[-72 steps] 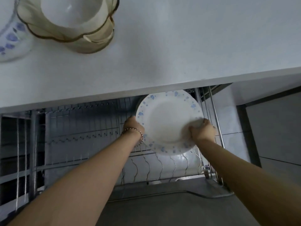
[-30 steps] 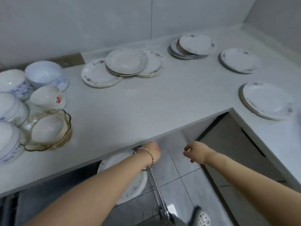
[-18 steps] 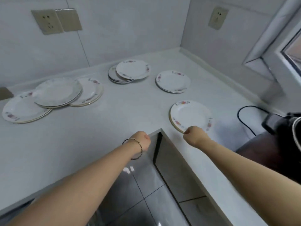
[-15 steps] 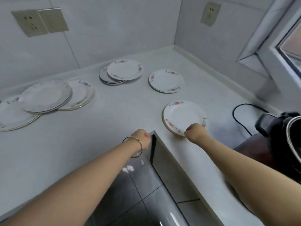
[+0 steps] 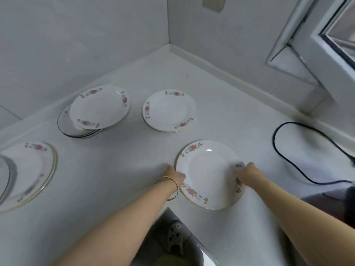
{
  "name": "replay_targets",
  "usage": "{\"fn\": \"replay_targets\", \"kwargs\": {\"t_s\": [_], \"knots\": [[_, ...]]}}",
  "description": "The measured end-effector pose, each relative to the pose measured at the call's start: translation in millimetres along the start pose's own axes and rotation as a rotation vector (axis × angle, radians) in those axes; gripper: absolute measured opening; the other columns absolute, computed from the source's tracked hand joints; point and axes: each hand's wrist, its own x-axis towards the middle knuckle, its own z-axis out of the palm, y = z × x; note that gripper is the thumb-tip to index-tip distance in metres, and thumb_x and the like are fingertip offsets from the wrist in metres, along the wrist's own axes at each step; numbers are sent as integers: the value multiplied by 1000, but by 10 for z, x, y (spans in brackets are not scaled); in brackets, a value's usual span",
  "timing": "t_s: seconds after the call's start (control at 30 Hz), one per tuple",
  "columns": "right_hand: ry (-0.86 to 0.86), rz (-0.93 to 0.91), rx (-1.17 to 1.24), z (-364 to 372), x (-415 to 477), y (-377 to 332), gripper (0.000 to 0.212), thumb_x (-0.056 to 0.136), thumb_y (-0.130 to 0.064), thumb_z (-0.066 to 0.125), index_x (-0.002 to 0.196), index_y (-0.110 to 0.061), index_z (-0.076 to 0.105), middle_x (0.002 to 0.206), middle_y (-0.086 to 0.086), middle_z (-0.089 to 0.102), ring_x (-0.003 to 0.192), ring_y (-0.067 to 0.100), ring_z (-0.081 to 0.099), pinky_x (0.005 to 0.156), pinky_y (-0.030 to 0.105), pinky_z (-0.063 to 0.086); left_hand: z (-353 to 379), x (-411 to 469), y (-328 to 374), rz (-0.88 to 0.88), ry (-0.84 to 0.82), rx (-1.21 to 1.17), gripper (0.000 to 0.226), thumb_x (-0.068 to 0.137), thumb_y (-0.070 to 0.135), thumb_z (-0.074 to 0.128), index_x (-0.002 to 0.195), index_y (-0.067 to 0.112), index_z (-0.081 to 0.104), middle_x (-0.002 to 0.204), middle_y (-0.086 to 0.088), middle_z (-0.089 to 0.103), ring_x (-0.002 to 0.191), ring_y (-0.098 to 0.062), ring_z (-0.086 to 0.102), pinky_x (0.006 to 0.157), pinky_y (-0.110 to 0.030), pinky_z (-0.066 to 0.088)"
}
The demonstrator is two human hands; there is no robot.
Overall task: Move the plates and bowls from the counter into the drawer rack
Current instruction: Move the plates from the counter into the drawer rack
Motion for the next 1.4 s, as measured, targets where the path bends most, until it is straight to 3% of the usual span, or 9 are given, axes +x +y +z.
{"fn": "replay_targets", "kwargs": {"t_s": [0.17,0.3,0.43,0.63,0.8,0.9,1.17,1.3,1.4], "knots": [[-16,37,35,100,232,49,34,90,-21,52,113,4,49,112,22,59,104,35,59,94,42,47,38,298,169,-86,-48,-35,77,88,11,49,150,10,3,147,-9,37,125,-33,52,94,-36,52],[11,54,99,124,127,63,38,88,-17,57,118,6,52,113,22,64,106,36,60,88,39,48,-4,342,102,-98,-31,-71,56,84,6,51,137,7,33,135,-14,52,117,-33,58,91,-43,54],[37,-12,174,146,-77,32,27,87,-15,54,111,-1,55,71,8,61,69,26,58,61,28,44,-70,266,-139,-78,4,-159,41,77,8,53,117,10,48,112,-13,64,97,-31,66,83,-44,58],[20,-207,191,183,-614,-6,30,81,-10,52,110,-7,54,86,13,63,76,28,58,70,28,44,-197,-504,-563,4,177,-338,24,80,7,62,78,20,41,95,-8,59,93,-29,64,87,-44,57],[-51,-465,108,266,-1285,144,17,83,-11,49,99,-9,52,62,6,58,46,20,54,39,18,40,-65,-1339,-1158,0,409,-472,18,78,5,64,87,12,50,99,-11,60,83,-23,55,69,-29,47],[-95,-619,27,378,-1691,290,10,85,-13,51,95,-11,53,65,6,59,49,14,52,41,18,37,77,-1835,-1595,-64,471,-567,38,80,5,64,116,1,52,103,-14,62,74,-21,55,53,-26,47],[-315,-797,-180,1280,-2677,723,33,85,-18,59,115,-4,59,106,14,66,82,20,51,69,24,38,392,-2926,-3037,-316,518,-759,67,73,11,69,134,0,43,123,-18,59,102,-28,61,84,-36,54],[-432,-807,-273,1933,-3106,897,26,86,-19,56,108,-5,60,89,9,63,64,15,50,46,20,34,477,-3237,-3836,-451,526,-799,19,79,3,63,98,1,62,112,-20,66,101,-32,64,89,-45,55],[-498,-783,-313,2492,-3373,1004,28,85,-18,55,107,-2,58,87,8,62,72,21,54,48,21,37,510,-3339,-4436,-534,530,-823,29,80,-2,60,108,-5,61,113,-21,65,104,-34,64,89,-47,55]]}}
